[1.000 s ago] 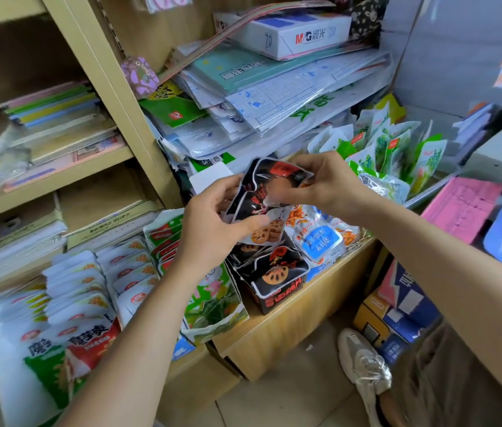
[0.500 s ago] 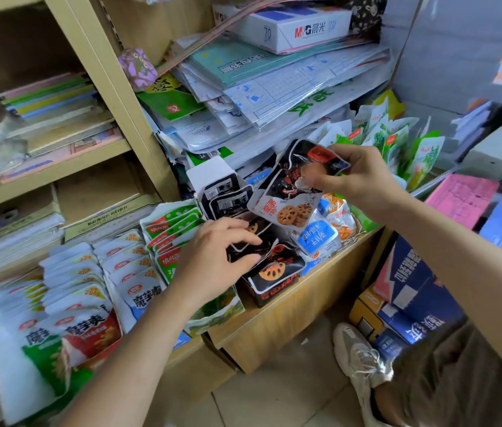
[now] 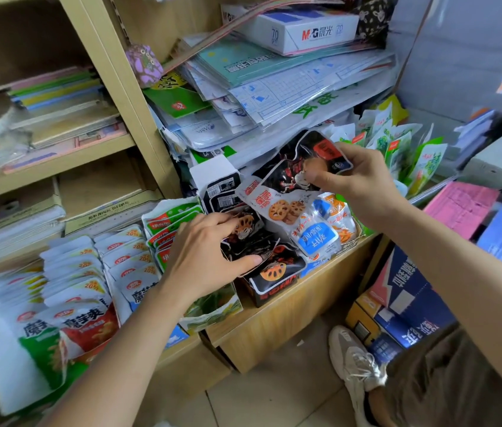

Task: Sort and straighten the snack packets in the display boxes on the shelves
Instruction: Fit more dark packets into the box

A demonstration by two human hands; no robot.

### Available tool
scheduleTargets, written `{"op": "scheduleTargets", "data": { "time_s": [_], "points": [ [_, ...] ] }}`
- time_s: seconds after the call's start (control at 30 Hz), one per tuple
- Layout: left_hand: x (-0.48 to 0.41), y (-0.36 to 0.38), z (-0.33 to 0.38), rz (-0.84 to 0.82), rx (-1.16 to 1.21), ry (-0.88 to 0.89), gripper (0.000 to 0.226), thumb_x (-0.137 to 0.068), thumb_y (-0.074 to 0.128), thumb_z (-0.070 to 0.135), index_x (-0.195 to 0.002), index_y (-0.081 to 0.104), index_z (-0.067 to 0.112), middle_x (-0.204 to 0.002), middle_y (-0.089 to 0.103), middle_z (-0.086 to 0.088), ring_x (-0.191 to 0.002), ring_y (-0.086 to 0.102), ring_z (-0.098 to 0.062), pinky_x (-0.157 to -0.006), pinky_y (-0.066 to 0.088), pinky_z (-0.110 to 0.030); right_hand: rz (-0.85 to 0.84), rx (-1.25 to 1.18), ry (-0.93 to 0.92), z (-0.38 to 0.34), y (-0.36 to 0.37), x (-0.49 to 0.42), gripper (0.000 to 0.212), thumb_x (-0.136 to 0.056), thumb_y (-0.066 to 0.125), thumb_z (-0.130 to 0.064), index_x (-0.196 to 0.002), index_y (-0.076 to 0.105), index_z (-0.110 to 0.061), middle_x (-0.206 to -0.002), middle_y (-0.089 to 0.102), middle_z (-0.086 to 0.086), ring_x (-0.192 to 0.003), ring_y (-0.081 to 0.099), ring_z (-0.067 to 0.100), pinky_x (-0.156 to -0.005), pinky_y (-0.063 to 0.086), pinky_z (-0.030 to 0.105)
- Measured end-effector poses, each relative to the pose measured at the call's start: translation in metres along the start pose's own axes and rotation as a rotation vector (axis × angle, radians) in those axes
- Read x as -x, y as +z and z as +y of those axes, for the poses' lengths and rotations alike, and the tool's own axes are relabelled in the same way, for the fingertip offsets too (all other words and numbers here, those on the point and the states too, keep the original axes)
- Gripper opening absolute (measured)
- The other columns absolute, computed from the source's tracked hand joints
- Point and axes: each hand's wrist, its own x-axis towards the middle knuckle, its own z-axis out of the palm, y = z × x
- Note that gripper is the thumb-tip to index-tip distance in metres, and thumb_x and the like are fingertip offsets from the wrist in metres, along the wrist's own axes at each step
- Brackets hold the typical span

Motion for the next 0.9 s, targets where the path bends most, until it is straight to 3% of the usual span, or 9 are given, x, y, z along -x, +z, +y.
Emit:
{"op": "scheduleTargets", "data": {
  "time_s": [0.07, 0.17, 0.27, 0.4, 0.53, 0.6, 0.7, 0.8, 0.9],
  "points": [
    [0.0, 0.002, -0.004, 0.036, -0.049, -0.012, 0.098, -0.063, 0.044, 0.09, -0.14, 0.057, 0.032, -0.141, 0.055, 0.012, -0.119, 0.042, -0.015, -0.096, 0.031, -0.035, -0.009, -0.03, -0.003, 0.0, 0.008, 0.002, 0.041, -0.074, 0.082, -0.019, -0.106, 0.07, 0.003, -0.1, 0.073, 0.021, -0.092, 0.072, 0.036, -0.081, 0.061, 0.045],
    [-0.004, 0.004, -0.009, 0.059, -0.063, -0.023, 0.1, -0.059, 0.042, 0.092, -0.137, 0.058, 0.03, -0.138, 0.057, 0.012, -0.114, 0.039, -0.015, -0.088, 0.028, -0.033, -0.028, -0.036, 0.005, 0.009, 0.021, 0.006, 0.038, -0.076, 0.081, -0.015, -0.106, 0.069, 0.004, -0.101, 0.072, 0.023, -0.088, 0.072, 0.029, -0.077, 0.059, 0.034],
    [-0.006, 0.005, -0.01, 0.05, -0.011, -0.041, 0.099, -0.055, 0.047, 0.093, -0.131, 0.059, 0.031, -0.132, 0.059, 0.01, -0.112, 0.04, -0.014, -0.087, 0.032, -0.033, -0.04, 0.082, 0.001, 0.024, 0.029, 0.008, 0.032, -0.077, 0.084, -0.02, -0.103, 0.072, -0.005, -0.098, 0.076, 0.011, -0.094, 0.073, 0.03, -0.083, 0.06, 0.046],
    [0.0, 0.007, -0.011, 0.156, 0.23, -0.084, 0.074, -0.052, 0.079, 0.073, -0.109, 0.057, 0.031, -0.113, 0.05, 0.014, -0.109, 0.041, -0.008, -0.086, 0.037, -0.031, 0.089, 0.176, -0.006, 0.036, 0.032, 0.005, 0.027, -0.08, 0.084, -0.019, -0.103, 0.074, -0.009, -0.096, 0.077, 0.004, -0.09, 0.074, 0.025, -0.079, 0.059, 0.051],
    [0.001, 0.013, -0.013, 0.282, 0.081, 0.096, 0.052, -0.065, 0.076, 0.067, -0.092, 0.07, 0.023, -0.101, 0.057, 0.009, -0.098, 0.047, -0.014, -0.082, 0.04, -0.031, 0.113, 0.193, -0.025, 0.037, 0.041, 0.003, 0.027, -0.08, 0.084, -0.018, -0.102, 0.074, -0.008, -0.096, 0.076, 0.004, -0.09, 0.073, 0.025, -0.078, 0.06, 0.049],
    [0.003, 0.015, -0.011, 0.225, 0.006, 0.187, 0.042, -0.08, 0.063, 0.065, -0.098, 0.077, 0.03, -0.095, 0.064, 0.01, -0.096, 0.047, -0.017, -0.082, 0.039, -0.037, 0.105, 0.215, -0.037, 0.036, 0.047, 0.003, 0.027, -0.08, 0.084, -0.016, -0.103, 0.073, -0.006, -0.095, 0.076, 0.003, -0.088, 0.074, 0.02, -0.078, 0.061, 0.045],
    [0.006, 0.018, -0.009, 0.084, -0.062, 0.218, 0.045, -0.093, 0.042, 0.063, -0.112, 0.074, 0.039, -0.103, 0.069, 0.016, -0.102, 0.04, -0.015, -0.085, 0.028, -0.038, 0.1, 0.251, -0.036, 0.035, 0.051, 0.005, 0.026, -0.081, 0.083, -0.017, -0.102, 0.073, -0.006, -0.093, 0.076, -0.001, -0.083, 0.073, 0.012, -0.074, 0.061, 0.04],
    [0.007, 0.016, -0.01, 0.001, -0.101, 0.196, 0.051, -0.095, 0.034, 0.064, -0.119, 0.071, 0.038, -0.117, 0.067, 0.023, -0.107, 0.036, -0.013, -0.087, 0.023, -0.039, 0.102, 0.329, -0.061, 0.035, 0.051, 0.005, 0.026, -0.08, 0.084, -0.023, -0.1, 0.073, -0.01, -0.088, 0.075, -0.004, -0.08, 0.071, 0.012, -0.072, 0.06, 0.042],
    [0.008, 0.017, -0.012, -0.028, -0.117, 0.17, 0.059, -0.093, 0.031, 0.068, -0.125, 0.069, 0.036, -0.119, 0.067, 0.023, -0.109, 0.035, -0.011, -0.087, 0.02, -0.038, 0.088, 0.334, -0.061, 0.035, 0.05, 0.004, 0.027, -0.08, 0.084, -0.025, -0.101, 0.073, -0.011, -0.09, 0.075, -0.002, -0.082, 0.072, 0.018, -0.071, 0.059, 0.047]
  ]
}}
